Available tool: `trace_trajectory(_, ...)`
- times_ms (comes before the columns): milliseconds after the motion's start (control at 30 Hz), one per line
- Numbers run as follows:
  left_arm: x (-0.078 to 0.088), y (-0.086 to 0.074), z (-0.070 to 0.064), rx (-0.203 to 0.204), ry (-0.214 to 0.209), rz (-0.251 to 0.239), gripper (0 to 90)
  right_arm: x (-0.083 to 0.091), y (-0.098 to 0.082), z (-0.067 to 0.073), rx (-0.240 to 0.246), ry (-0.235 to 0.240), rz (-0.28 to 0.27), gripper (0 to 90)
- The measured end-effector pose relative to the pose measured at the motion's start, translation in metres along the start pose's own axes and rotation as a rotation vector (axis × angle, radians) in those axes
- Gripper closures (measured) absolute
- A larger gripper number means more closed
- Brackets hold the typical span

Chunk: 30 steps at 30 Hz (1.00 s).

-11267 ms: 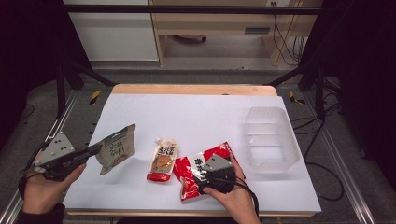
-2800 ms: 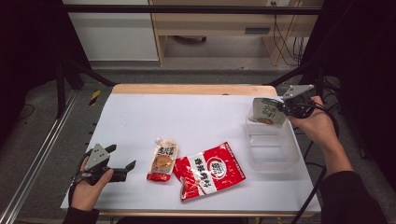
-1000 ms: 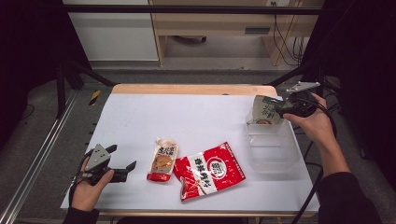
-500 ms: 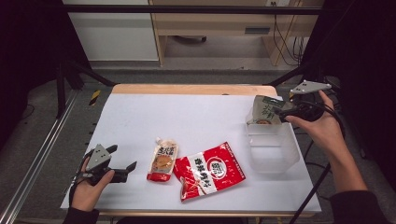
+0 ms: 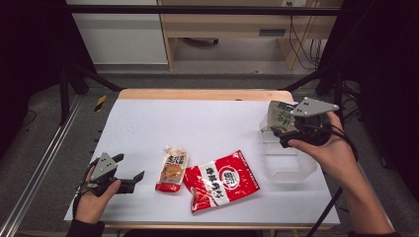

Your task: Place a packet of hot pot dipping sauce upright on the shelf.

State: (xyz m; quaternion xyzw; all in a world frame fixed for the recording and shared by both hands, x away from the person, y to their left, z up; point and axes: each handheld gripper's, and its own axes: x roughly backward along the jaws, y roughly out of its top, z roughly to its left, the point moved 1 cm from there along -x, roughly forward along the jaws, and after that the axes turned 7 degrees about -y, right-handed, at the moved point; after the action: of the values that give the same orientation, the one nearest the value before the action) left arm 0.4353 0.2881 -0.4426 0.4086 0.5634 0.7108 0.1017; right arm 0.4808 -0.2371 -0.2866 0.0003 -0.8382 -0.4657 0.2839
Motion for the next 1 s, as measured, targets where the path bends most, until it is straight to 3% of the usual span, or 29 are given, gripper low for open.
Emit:
trace_trajectory(33,0.0,0.0,0.0,0.0,0.001,0.0,3.9,0.0,0.002,0.011,-0.005,0.029,-0.004,8.5)
trace_trajectory(167,0.0,0.0,0.0,0.0,0.001,0.001,3.9,-0.002,0.004,0.025,0.011,0.05,-0.001,8.6)
trace_trajectory(300,0.0,0.0,0.0,-0.002,-0.001,0.002,3.9,-0.01,0.009,0.054,0.027,0.1,-0.001,9.5)
trace_trajectory(333,0.0,0.0,0.0,-0.002,-0.001,0.002,3.9,-0.01,0.009,0.054,0.027,0.1,-0.001,9.5)
trace_trajectory(433,0.0,0.0,0.0,0.0,0.0,0.0,3.9,-0.021,0.014,0.08,0.035,0.14,-0.006,13.5)
trace_trajectory(533,0.0,0.0,0.0,0.0,-0.001,0.001,3.9,-0.028,0.017,0.097,0.05,0.187,0.011,15.3)
trace_trajectory(567,0.0,0.0,0.0,0.0,-0.001,0.001,3.9,-0.028,0.017,0.097,0.05,0.187,0.011,15.3)
trace_trajectory(633,0.0,0.0,0.0,0.0,-0.002,0.001,3.9,-0.036,0.022,0.115,0.065,0.217,0.006,15.4)
trace_trajectory(1000,0.0,0.0,0.001,0.001,-0.003,0.0,3.9,-0.06,0.03,0.156,0.054,0.291,0.012,17.3)
